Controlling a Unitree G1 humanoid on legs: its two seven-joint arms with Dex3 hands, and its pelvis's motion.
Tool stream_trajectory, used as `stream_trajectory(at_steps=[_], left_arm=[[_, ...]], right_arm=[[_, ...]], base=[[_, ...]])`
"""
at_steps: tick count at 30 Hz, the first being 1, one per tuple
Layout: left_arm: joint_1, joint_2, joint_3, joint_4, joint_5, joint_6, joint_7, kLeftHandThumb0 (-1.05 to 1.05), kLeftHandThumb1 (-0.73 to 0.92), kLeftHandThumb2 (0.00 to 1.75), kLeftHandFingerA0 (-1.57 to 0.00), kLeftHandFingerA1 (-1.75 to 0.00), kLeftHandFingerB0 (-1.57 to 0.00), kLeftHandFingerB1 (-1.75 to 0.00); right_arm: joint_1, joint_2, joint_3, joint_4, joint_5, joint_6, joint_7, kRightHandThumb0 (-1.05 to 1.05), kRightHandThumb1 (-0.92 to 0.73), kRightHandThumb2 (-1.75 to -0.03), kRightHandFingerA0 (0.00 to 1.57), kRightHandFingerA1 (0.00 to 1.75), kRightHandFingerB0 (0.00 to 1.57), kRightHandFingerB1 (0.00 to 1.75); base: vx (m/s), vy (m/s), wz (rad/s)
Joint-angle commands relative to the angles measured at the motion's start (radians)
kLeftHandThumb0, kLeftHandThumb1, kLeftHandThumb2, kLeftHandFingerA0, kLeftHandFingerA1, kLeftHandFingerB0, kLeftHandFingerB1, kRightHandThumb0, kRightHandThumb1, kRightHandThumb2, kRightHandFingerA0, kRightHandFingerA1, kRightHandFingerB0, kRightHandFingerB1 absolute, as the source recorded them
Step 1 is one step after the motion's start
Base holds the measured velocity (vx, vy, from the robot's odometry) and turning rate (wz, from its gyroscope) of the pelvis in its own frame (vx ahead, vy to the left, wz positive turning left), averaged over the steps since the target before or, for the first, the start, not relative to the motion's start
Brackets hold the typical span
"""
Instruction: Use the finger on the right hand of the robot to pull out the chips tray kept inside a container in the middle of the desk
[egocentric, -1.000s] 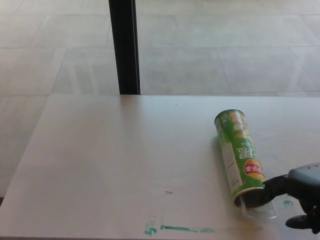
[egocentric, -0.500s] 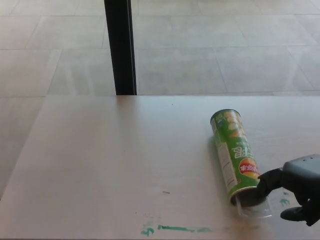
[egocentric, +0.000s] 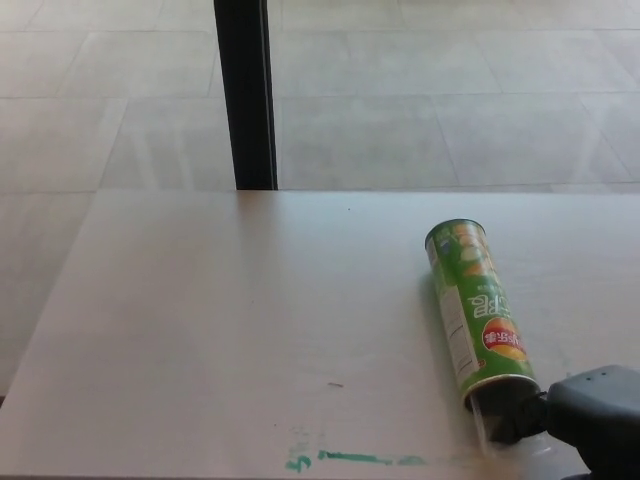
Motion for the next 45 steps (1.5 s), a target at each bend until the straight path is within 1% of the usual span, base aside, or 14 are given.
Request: stream_trajectory(at_steps=[1, 2, 13, 14, 16, 24, 26, 27, 29, 30, 31, 33, 34, 45], left_arm=[[-0.005, 0.014, 0.013, 0.019, -0.014, -0.017, -0.017, -0.75, 0.64, 1.01, -0.28, -0.58, -0.21, -0.47], [-0.005, 0.013, 0.013, 0.016, -0.011, -0.013, -0.009, -0.76, 0.82, 0.65, -0.34, -0.52, -0.29, -0.34], [0.001, 0.013, 0.011, 0.02, 0.001, -0.027, -0.02, -0.75, 0.82, 0.65, -0.32, -0.51, -0.28, -0.34], [0.0, 0.015, 0.011, 0.027, 0.001, -0.03, -0.024, -0.74, 0.65, 1.02, -0.28, -0.58, -0.21, -0.47], [0.001, 0.015, 0.012, 0.03, -0.001, -0.027, -0.022, -0.74, 0.83, 0.65, -0.33, -0.51, -0.29, -0.34], [0.011, 0.018, 0.013, 0.021, -0.001, -0.013, -0.011, -0.74, 0.83, 0.65, -0.32, -0.52, -0.28, -0.34], [0.017, 0.015, 0.013, 0.009, -0.006, -0.011, -0.013, -0.75, 0.64, 1.01, -0.29, -0.59, -0.21, -0.47], [0.018, 0.016, 0.013, 0.008, -0.007, -0.008, -0.013, -0.76, 0.81, 0.65, -0.33, -0.54, -0.28, -0.36], [0.022, 0.017, 0.013, 0.009, 0.0, -0.014, -0.014, -0.75, 0.65, 1.02, -0.29, -0.58, -0.21, -0.47], [0.022, 0.018, 0.013, 0.009, -0.002, -0.013, -0.014, -0.75, 0.83, 0.65, -0.33, -0.52, -0.28, -0.35], [0.021, 0.018, 0.014, 0.011, -0.005, -0.012, -0.015, -0.75, 0.65, 1.02, -0.29, -0.58, -0.21, -0.47], [0.02, 0.018, 0.014, 0.014, -0.006, -0.013, -0.017, -0.75, 0.65, 1.02, -0.29, -0.58, -0.21, -0.47], [0.023, 0.015, 0.014, 0.017, -0.005, -0.01, -0.013, -0.74, 0.83, 0.65, -0.33, -0.51, -0.28, -0.34], [0.016, 0.011, 0.018, 0.038, -0.011, -0.018, -0.02, -0.76, 0.81, 0.64, -0.36, -0.53, -0.3, -0.34]], right_arm=[[0.018, -0.013, 0.019, 0.016, -0.079, 0.02, 0.009, -0.26, -0.58, -0.6, 0.71, 1.41, 0.54, 0.42], [0.02, -0.014, 0.019, 0.013, -0.083, 0.025, 0.013, -0.27, -0.58, -0.59, 0.72, 1.4, 0.53, 0.42], [0.076, -0.014, 0.009, -0.041, -0.073, 0.0, 0.01, -0.28, -0.58, -0.58, 0.77, 1.41, 0.58, 0.43], [0.081, -0.013, 0.007, -0.051, -0.065, 0.002, 0.021, -0.27, -0.58, -0.59, 0.76, 1.38, 0.56, 0.43], [0.097, -0.013, 0.007, -0.082, -0.062, 0.006, 0.038, -0.29, -0.56, -0.58, 0.77, 1.3, 0.56, 0.43], [0.163, -0.014, -0.011, -0.192, -0.047, 0.016, 0.078, -0.28, -0.57, -0.57, 0.8, 1.39, 0.57, 0.43], [0.184, -0.021, -0.013, -0.22, -0.055, 0.025, 0.1, -0.27, -0.58, -0.58, 0.77, 1.41, 0.56, 0.42], [0.193, -0.023, -0.014, -0.223, -0.056, 0.019, 0.095, -0.26, -0.57, -0.6, 0.77, 1.48, 0.57, 0.44], [0.218, -0.026, -0.017, -0.227, -0.065, 0.003, 0.074, -0.26, -0.57, -0.6, 0.77, 1.49, 0.58, 0.43], [0.228, -0.027, -0.02, -0.232, -0.063, 0.002, 0.073, -0.25, -0.56, -0.6, 0.78, 1.48, 0.59, 0.44], [0.245, -0.028, -0.025, -0.237, -0.058, -0.001, 0.067, -0.25, -0.56, -0.6, 0.78, 1.48, 0.59, 0.44], [0.252, -0.029, -0.029, -0.238, -0.059, -0.006, 0.065, -0.25, -0.56, -0.6, 0.78, 1.48, 0.59, 0.44], [0.26, -0.037, -0.032, -0.242, -0.051, -0.001, 0.081, -0.25, -0.58, -0.6, 0.77, 1.49, 0.59, 0.44], [0.297, -0.057, -0.051, -0.259, -0.055, 0.016, 0.108, -0.24, -0.59, -0.6, 0.75, 1.51, 0.57, 0.42]], base=[[0.0, 0.0, 0.0], [0.0, 0.0, 0.0], [0.0, 0.0, 0.0], [0.0, 0.0, 0.0], [0.0, 0.0, 0.0], [0.0, 0.0, 0.0], [0.0, 0.0, 0.0], [0.0, 0.0, 0.0], [0.0, 0.0, 0.0], [0.0, 0.0, 0.0], [0.0, 0.0, 0.0], [0.0, 0.0, 0.0], [0.0, 0.0, 0.0], [0.0, 0.0, 0.0]])
